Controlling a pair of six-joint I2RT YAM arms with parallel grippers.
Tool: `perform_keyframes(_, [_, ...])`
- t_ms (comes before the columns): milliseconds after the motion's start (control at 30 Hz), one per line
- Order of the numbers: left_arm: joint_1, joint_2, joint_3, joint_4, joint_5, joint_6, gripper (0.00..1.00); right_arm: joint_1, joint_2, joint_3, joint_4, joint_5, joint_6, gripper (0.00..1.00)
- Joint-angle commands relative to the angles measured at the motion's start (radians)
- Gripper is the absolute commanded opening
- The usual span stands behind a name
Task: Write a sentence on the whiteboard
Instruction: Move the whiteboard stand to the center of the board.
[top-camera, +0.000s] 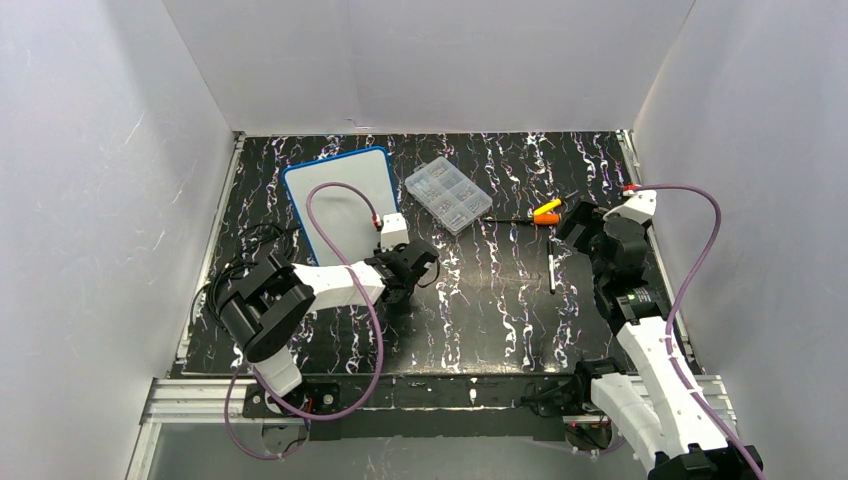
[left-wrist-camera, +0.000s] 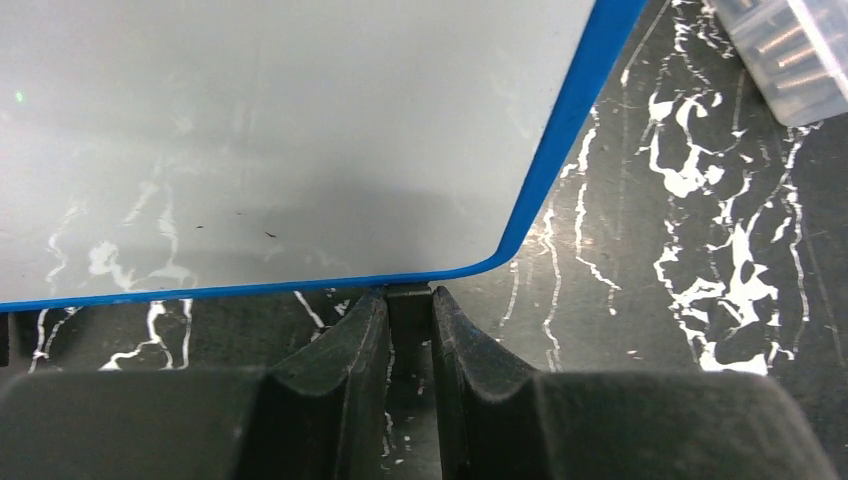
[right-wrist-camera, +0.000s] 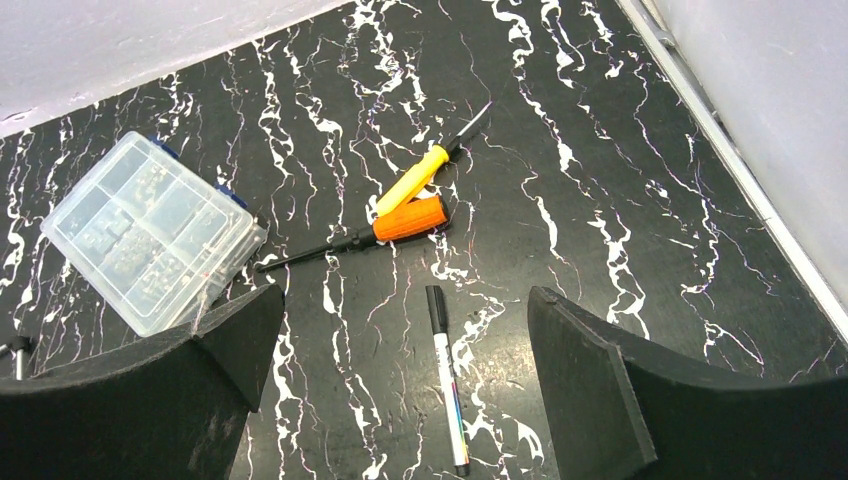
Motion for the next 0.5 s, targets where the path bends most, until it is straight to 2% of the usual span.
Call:
perform_keyframes(0, [-0.035, 0.026, 0.085, -0.003, -0.057, -0.042, 0.0, -0.004, -0.011, 0.009, 0.031, 0.005, -0.013, 1.0])
perform_keyframes(467, [-0.103, 0.127, 0.213, -0.034, -0.049, -0.057, 0.0, -0.004, -0.011, 0.009, 0.033, 0.003, -0.013, 1.0])
